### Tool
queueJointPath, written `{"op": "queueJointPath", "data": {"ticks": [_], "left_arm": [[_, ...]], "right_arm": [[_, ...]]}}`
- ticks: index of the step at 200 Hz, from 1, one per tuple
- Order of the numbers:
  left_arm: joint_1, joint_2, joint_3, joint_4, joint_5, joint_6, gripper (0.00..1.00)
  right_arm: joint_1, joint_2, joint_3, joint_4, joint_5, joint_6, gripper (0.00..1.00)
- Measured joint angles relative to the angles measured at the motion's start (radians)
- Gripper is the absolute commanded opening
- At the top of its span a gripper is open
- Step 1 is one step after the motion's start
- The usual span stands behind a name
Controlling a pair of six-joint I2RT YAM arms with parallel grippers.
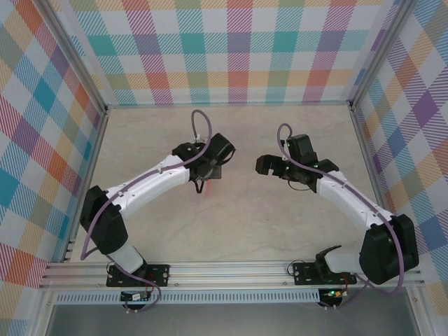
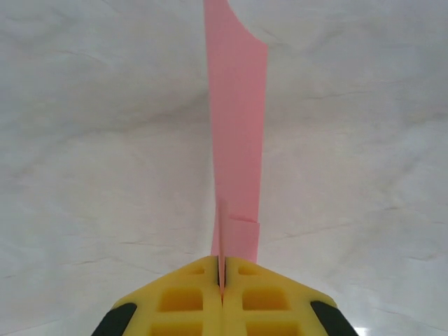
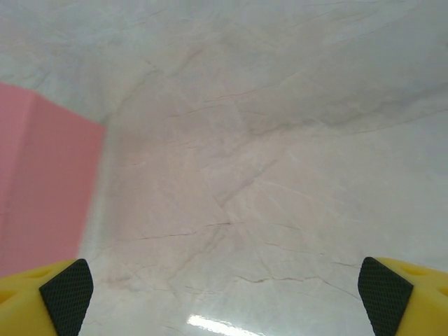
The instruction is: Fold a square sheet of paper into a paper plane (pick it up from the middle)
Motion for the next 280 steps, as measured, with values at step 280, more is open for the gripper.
{"op": "queueJointPath", "data": {"ticks": [280], "left_arm": [[-0.147,0.479,0.074,0.146,0.042,0.045,0.43]], "right_arm": [[-0.108,-0.026,0.000,-0.185,0.123,0.108,0.99]]}}
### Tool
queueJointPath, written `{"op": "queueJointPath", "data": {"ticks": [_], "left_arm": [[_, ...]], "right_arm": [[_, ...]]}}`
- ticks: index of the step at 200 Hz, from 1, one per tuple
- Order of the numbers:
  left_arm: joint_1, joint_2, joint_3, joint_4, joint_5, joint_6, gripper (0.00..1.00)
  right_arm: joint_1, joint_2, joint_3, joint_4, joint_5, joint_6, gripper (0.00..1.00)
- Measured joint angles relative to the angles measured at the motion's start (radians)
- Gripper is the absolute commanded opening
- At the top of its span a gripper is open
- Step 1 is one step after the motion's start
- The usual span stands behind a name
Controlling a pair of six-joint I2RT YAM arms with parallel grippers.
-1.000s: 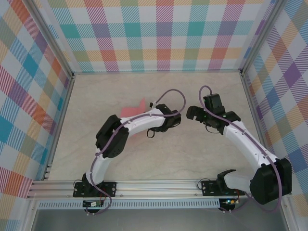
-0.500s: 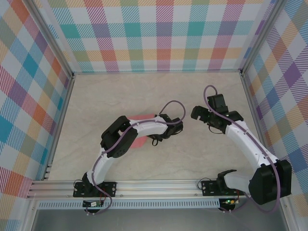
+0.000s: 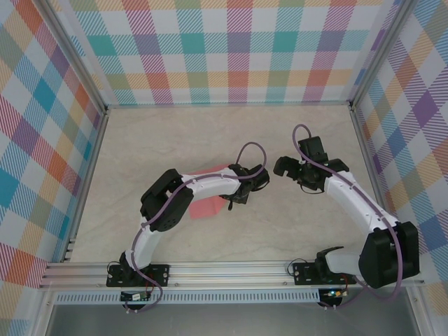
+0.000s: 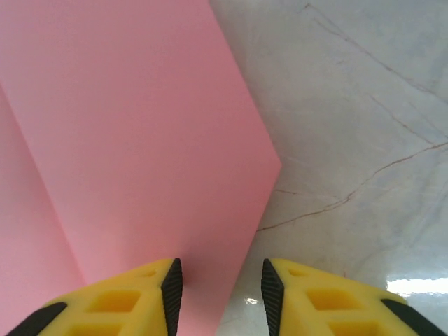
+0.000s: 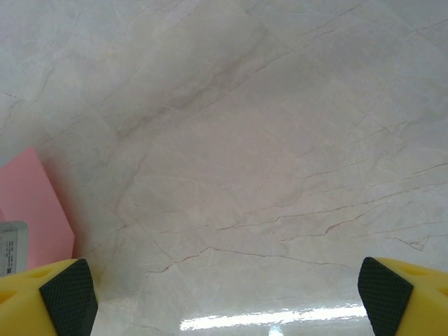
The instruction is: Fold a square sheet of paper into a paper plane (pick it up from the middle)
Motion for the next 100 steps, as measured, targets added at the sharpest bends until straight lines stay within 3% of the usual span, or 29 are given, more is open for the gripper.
{"op": "queueJointPath", "data": {"ticks": [47,84,100], "left_arm": [[0.018,-0.080,-0.108,0.116,0.129,0.000,0.51],[0.056,-0.170,-0.194,0.215,0.266,0.000,0.55],[0.076,-0.231,-0.224,0.246,0.306,-0.008,0.61]], "right_arm": [[0.000,0.026,0.000,0.008,-0.062,-0.001,0.95],[0.000,0.084,0.010,0.031,-0.174,-0.013,0.80],[0.007,0.122,0.031,0.043,-0.237,-0.014,0.73]]}}
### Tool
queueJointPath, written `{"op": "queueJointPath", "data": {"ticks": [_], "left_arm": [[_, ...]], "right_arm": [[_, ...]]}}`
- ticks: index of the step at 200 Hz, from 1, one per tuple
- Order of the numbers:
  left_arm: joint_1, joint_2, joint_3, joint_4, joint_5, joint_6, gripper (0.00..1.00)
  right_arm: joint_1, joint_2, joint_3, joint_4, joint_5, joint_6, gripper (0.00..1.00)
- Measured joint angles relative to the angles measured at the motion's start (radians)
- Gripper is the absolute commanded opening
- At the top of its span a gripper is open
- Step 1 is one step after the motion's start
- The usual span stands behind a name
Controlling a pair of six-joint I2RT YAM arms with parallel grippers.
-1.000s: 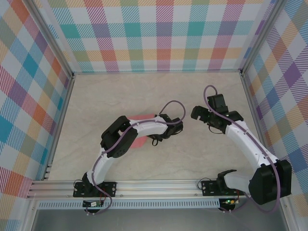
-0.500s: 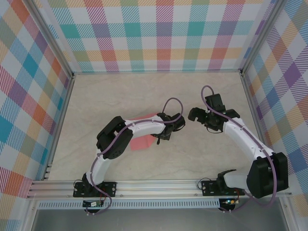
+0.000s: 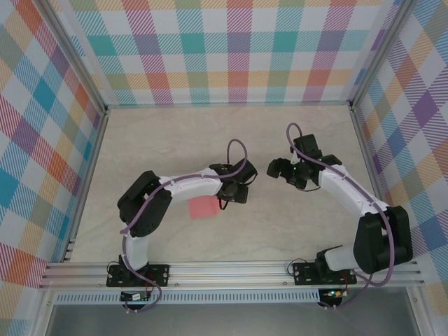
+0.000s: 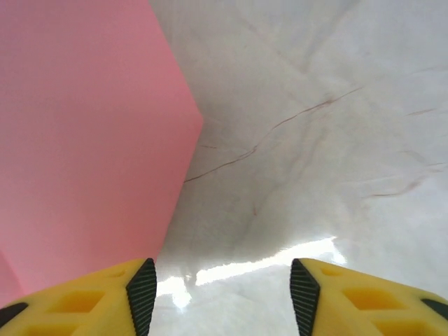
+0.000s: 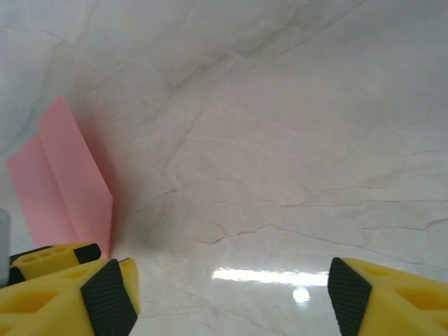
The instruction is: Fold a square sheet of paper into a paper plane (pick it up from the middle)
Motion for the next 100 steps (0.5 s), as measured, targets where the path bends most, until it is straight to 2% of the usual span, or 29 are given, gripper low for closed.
{"op": "queueJointPath", "data": {"ticks": [16,37,100], "left_arm": [[0.024,-0.081,-0.033,0.025,0.026,-0.018,0.63],[0.056,-0.196,-0.083,0.042,0.025,-0.049,0.72],[0.178,-0.546,-0.344,-0.028,-0.108,-0.267,0.92]], "right_arm": [[0.018,0.042,0.034,0.014,-0.048,0.002,0.65],[0.084,0.105,0.088,0.042,-0.100,0.002,0.58],[0.290,0.308,0.245,0.093,-0.179,0.010,0.50]]}}
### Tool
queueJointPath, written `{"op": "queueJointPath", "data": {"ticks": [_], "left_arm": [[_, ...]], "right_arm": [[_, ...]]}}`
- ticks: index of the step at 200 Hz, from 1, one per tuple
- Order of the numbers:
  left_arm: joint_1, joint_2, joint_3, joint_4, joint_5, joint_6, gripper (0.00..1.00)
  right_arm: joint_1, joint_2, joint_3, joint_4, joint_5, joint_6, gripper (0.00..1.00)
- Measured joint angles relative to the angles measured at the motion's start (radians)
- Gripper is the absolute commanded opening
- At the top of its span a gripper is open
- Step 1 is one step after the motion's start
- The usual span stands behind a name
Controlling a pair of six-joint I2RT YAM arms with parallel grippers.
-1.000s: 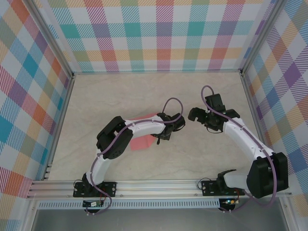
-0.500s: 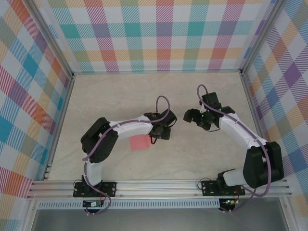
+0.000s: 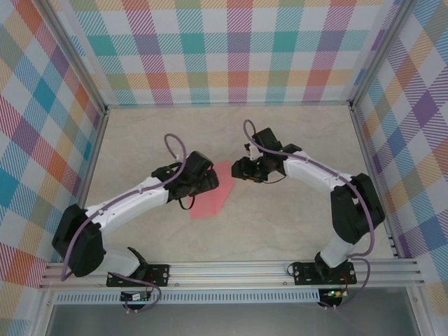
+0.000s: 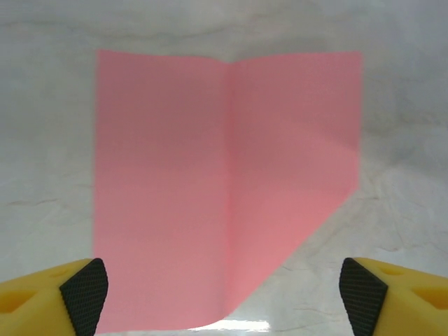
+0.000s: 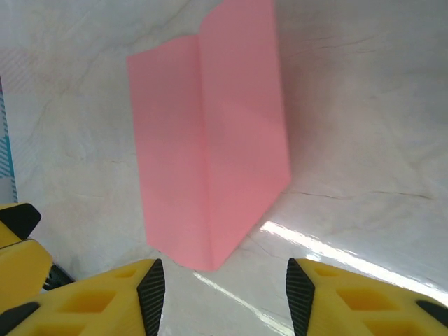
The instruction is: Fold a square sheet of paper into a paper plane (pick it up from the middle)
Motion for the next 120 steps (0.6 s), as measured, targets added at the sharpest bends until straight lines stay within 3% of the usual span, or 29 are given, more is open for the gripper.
{"op": "queueJointPath", "data": {"ticks": [52,120], "left_arm": [[0.123,-0.104,-0.178,-0.012,0.042,-0.119,1.00],[0.149,-0.106,-0.254,0.044,0.174,-0.196,1.00]], "right_arm": [[0.080,0.218,0.142,0.012,-0.043,0.004,0.48],[0.085,0.346,0.191,-0.002,-0.018,0.012,0.46]]}}
